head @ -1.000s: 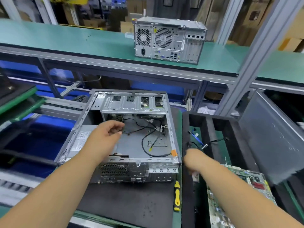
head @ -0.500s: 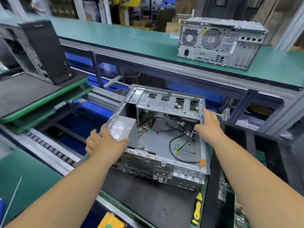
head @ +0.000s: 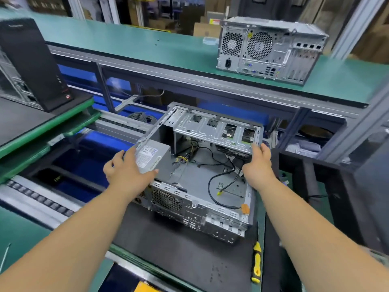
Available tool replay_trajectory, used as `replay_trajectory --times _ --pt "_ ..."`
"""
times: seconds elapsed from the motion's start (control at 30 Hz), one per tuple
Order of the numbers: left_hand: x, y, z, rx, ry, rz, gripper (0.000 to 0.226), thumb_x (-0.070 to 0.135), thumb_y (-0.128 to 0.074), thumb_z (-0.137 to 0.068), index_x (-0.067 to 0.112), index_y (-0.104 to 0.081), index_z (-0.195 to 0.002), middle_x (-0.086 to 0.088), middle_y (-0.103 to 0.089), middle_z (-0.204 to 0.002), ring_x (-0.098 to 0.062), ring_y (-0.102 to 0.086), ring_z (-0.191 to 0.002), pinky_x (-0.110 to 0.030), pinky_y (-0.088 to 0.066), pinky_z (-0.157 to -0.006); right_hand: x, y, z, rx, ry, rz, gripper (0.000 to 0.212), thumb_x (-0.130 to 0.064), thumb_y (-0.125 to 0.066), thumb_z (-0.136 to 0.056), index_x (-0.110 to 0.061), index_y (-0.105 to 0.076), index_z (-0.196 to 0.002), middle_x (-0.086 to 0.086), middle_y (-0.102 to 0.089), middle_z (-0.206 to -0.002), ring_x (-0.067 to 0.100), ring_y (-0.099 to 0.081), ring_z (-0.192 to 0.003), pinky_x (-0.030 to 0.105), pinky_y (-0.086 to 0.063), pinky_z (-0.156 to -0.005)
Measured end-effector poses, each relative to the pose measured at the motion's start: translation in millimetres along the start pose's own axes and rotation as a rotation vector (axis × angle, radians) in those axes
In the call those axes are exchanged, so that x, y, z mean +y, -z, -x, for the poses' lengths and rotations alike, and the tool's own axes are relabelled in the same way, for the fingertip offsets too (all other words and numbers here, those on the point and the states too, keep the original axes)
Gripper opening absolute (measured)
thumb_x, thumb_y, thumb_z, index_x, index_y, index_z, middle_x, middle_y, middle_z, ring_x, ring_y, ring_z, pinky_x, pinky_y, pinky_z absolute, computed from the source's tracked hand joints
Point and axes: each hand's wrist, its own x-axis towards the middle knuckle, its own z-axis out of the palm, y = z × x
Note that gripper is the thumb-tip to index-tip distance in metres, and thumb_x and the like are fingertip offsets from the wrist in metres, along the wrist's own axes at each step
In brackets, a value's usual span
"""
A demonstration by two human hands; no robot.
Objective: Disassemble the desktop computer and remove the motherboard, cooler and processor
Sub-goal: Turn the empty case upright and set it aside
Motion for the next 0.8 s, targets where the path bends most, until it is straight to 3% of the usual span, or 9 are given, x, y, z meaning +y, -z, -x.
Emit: replay_trajectory --times 0.2,0.3,0.4,0.47,0.6,0.8 --pt "-18.0 7.8 -75.4 -0.127 -0.185 0.015 0.095 0.061 -0.07 -0.071 0.035 -0.022 -0.149 0.0 -0.017 -0.156 -0.027 -0.01 -0.143 -0.043 -0.01 -0.116 -20.8 -31.1 28.1 0.209 -0.114 -0.085 0.072 0.006 -0.048 -0.086 -0.024 -0.03 -0.149 -0.009 0.002 -0.16 0.028 -0.018 -0.139 0.032 -0.039 -0.085" --pt "-21.0 15.2 -112.0 -0.211 -0.238 -0.047 0.098 0.06 -0.073 -0.069 0.036 -0.021 -0.149 -0.006 -0.012 -0.159 -0.028 -0.005 -0.146 -0.046 -0.009 -0.118 -33.7 -56.5 48.4 0.337 -0.178 -0.083 0.072 0.004 -0.05 -0.085 -0.023 -0.028 -0.148 -0.006 0.001 -0.16 0.027 -0.017 -0.137 0.03 -0.034 -0.086" --pt "-23.3 17.6 -122.6 -0.214 -0.186 -0.004 0.102 0.059 -0.077 -0.065 0.036 -0.023 -0.149 -0.01 -0.009 -0.159 -0.028 -0.001 -0.147 -0.049 -0.011 -0.118 -41.2 -68.3 60.6 0.37 -0.237 -0.007 0.074 -0.001 -0.051 -0.084 -0.021 -0.024 -0.15 0.0 -0.001 -0.16 0.028 -0.016 -0.137 0.037 -0.036 -0.101" --pt "-23.1 15.1 -109.8 -0.132 -0.089 0.095 0.102 0.055 -0.079 -0.066 0.031 -0.025 -0.149 -0.011 -0.006 -0.159 -0.03 -0.001 -0.146 -0.047 -0.012 -0.118 -43.4 -65.3 62.5 0.34 -0.247 0.048 0.077 -0.008 -0.054 -0.085 -0.018 -0.019 -0.153 0.004 -0.001 -0.16 0.03 -0.014 -0.14 0.041 -0.028 -0.112" --pt "-7.7 11.3 -60.9 0.021 0.128 0.323 0.095 0.051 -0.073 -0.073 0.021 -0.025 -0.149 -0.016 -0.015 -0.155 -0.033 -0.01 -0.144 -0.045 -0.016 -0.118 -41.9 -55.1 62.5 0.295 -0.146 0.137 0.081 -0.031 -0.056 -0.09 -0.017 -0.009 -0.154 0.008 0.003 -0.161 0.029 -0.002 -0.147 0.043 -0.007 -0.121" --pt "34.0 1.4 25.7 -0.066 0.186 0.492 0.109 0.044 -0.075 -0.075 0.023 -0.001 -0.152 -0.012 -0.014 -0.157 -0.032 -0.012 -0.144 -0.05 -0.02 -0.116 -32.6 -8.8 21.5 0.247 0.153 0.322 0.068 -0.033 -0.051 -0.095 -0.014 -0.021 -0.154 0.005 -0.006 -0.163 0.025 -0.005 -0.149 0.04 -0.006 -0.121"
